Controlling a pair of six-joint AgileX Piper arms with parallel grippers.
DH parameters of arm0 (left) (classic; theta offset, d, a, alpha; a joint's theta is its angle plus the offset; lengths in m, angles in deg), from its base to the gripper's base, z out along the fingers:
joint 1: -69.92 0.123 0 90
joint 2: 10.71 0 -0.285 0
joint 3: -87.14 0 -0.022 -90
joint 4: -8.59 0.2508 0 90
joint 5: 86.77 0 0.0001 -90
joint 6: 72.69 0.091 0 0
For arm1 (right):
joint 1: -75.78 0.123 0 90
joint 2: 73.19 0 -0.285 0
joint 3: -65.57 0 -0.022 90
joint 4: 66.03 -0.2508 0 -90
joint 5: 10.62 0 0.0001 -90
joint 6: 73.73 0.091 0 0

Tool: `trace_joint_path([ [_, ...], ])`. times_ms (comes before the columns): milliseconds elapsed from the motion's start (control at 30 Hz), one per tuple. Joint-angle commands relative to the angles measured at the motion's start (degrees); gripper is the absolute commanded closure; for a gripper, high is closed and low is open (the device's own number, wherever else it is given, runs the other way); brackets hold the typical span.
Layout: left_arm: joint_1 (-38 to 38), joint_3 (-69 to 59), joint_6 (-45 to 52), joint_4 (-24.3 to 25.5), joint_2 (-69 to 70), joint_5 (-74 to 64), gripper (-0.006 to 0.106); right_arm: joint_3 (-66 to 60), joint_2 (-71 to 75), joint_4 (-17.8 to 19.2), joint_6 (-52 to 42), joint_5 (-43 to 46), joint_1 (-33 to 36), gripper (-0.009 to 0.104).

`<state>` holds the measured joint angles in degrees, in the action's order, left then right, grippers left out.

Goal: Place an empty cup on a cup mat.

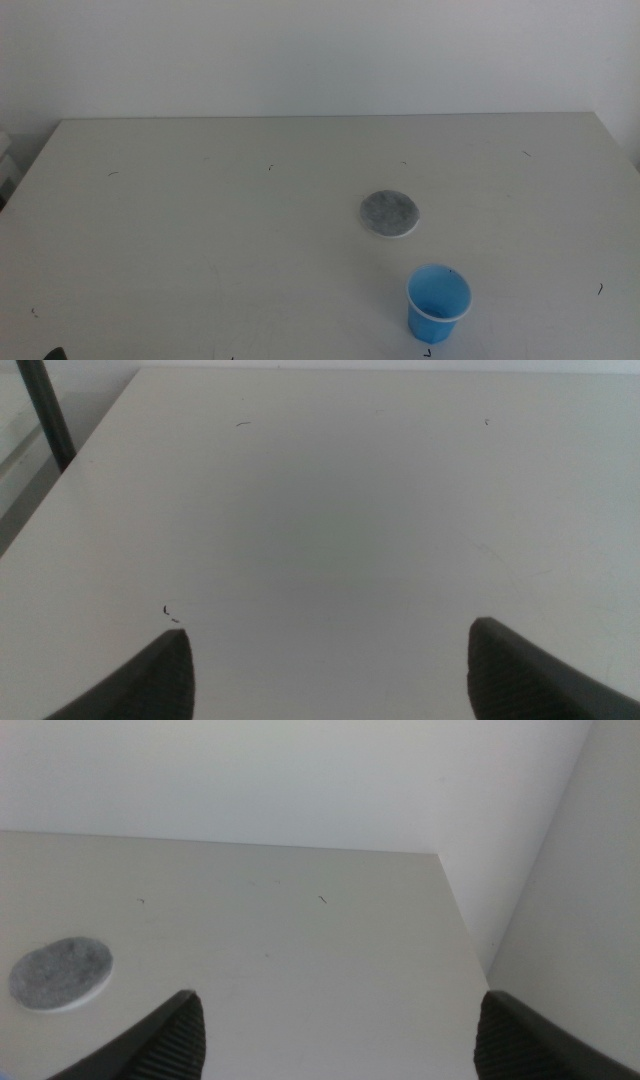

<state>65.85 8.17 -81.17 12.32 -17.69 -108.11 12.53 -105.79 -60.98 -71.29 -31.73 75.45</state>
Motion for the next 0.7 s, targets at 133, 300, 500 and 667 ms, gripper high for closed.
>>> trace_joint_path([
  [133,0.1,0.3,-0.6,0.0,0.2,3.8,-0.005,9.5,-9.3,2.2,0.1,3.0,0.7,0.001],
  [300,0.1,0.3,-0.6,0.0,0.2,3.8,-0.005,15.5,-16.2,2.2,0.2,-0.1,7.3,0.001],
  [500,0.1,0.3,-0.6,0.0,0.2,3.8,-0.005,23.4,-24.3,1.7,0.1,-7.6,17.6,0.001],
  [667,0.1,0.3,-0.6,0.0,0.2,3.8,-0.005,28.9,-31.2,1.7,0.2,-14.6,24.6,0.001],
])
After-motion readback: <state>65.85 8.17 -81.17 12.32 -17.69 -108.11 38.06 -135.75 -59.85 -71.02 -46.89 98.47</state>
